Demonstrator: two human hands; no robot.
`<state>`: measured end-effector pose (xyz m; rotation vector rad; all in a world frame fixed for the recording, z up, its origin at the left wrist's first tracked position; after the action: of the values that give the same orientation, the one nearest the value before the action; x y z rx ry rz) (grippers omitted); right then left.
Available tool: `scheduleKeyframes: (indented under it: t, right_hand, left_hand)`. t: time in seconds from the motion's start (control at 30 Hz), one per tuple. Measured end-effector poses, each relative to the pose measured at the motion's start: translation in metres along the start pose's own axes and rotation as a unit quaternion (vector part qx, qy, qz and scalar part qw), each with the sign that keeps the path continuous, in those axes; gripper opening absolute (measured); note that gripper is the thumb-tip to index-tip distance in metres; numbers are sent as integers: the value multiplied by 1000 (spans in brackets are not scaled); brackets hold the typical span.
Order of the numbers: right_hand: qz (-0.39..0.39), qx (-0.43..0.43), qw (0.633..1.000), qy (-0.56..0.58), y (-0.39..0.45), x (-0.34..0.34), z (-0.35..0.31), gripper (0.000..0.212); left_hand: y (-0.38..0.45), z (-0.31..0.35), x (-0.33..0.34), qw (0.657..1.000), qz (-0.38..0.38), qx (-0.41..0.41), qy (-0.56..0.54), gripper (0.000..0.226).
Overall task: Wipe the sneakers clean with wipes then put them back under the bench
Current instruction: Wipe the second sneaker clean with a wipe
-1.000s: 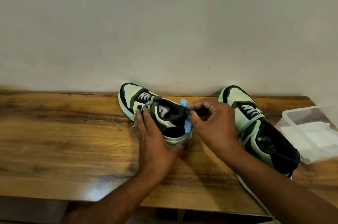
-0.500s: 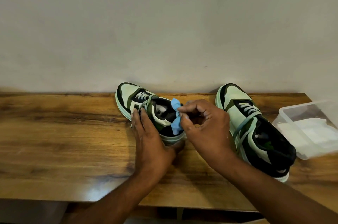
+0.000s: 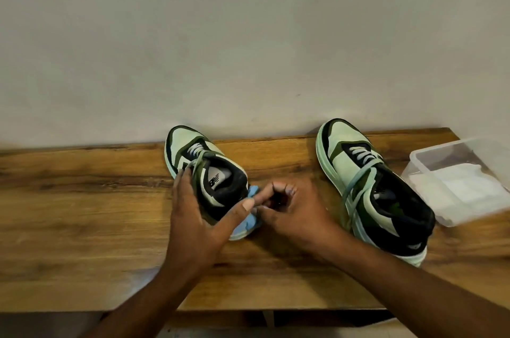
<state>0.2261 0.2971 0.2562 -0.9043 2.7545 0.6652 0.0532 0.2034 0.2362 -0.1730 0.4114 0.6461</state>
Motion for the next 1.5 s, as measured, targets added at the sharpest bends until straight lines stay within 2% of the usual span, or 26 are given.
scheduleKeyframes:
  t: [0.13, 0.27, 0.33, 0.43, 0.57, 0.7, 0.83, 0.93, 1.03, 1.17, 1.23, 1.3, 1.43, 1.5]
  right_hand:
    - [-103, -32, 994, 15, -12, 13, -19, 23]
    - [-111, -42, 993, 7, -18, 13, -25, 21]
    - [-97, -19, 995, -15, -14, 5, -19, 18]
    - [-33, 23, 996, -77, -6, -16, -8, 19]
    - [45, 15, 998, -31, 0, -26, -10, 20]
    - [51, -73, 996, -1, -7, -9, -25, 27]
    - [41, -201, 975, -83, -14, 6, -43, 27]
    - [-11, -272, 951, -147, -25, 23, -57, 25]
    - [-57, -300, 932, -194, -29, 34, -62, 21]
    - [70, -244, 948, -193, -8, 13, -55, 19]
    - [99, -226, 951, -185, -5, 9, -54, 20]
    - [57, -254, 944, -202, -12, 20, -59, 18]
    - [-111, -325, 908, -239, -32, 52, -63, 13]
    - [-110, -307, 911, -251, -27, 47, -58, 13]
  left_hand:
    - [-9, 4, -10, 1000, 11, 2, -14, 113]
    - [-10, 2, -13, 998, -22, 15, -59, 99]
    - [-11, 3, -14, 994, -27, 9, -104, 93]
    - [-10, 0, -20, 985, -26, -9, -170, 87]
    - [-5, -4, -27, 968, -30, -37, -246, 72]
    - [-4, -6, -22, 960, -43, -55, -271, 62]
    - [-7, -5, -17, 961, -61, -43, -265, 69]
    - [-6, -6, -18, 963, -69, -31, -260, 65]
    - [-5, -5, -17, 966, -79, -15, -246, 64]
    - [-4, -6, -14, 963, -87, -10, -255, 67]
    - [-3, -7, -15, 962, -81, -10, -262, 67]
    - [-1, -9, -16, 961, -83, -8, -262, 66]
    - [4, -12, -19, 969, -74, -1, -237, 69]
    - [4, -12, -17, 970, -72, 0, -233, 70]
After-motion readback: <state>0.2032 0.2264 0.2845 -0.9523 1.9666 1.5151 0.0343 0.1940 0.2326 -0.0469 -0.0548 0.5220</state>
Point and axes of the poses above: each hand's wrist, its own y-axis towards the middle knuckle, its own x-axis out of the palm, z = x × y, the point moved 4 cm from there along y, towards the middle knuckle, and after that the axes turned 13 degrees about -x, right-handed, at the moved point
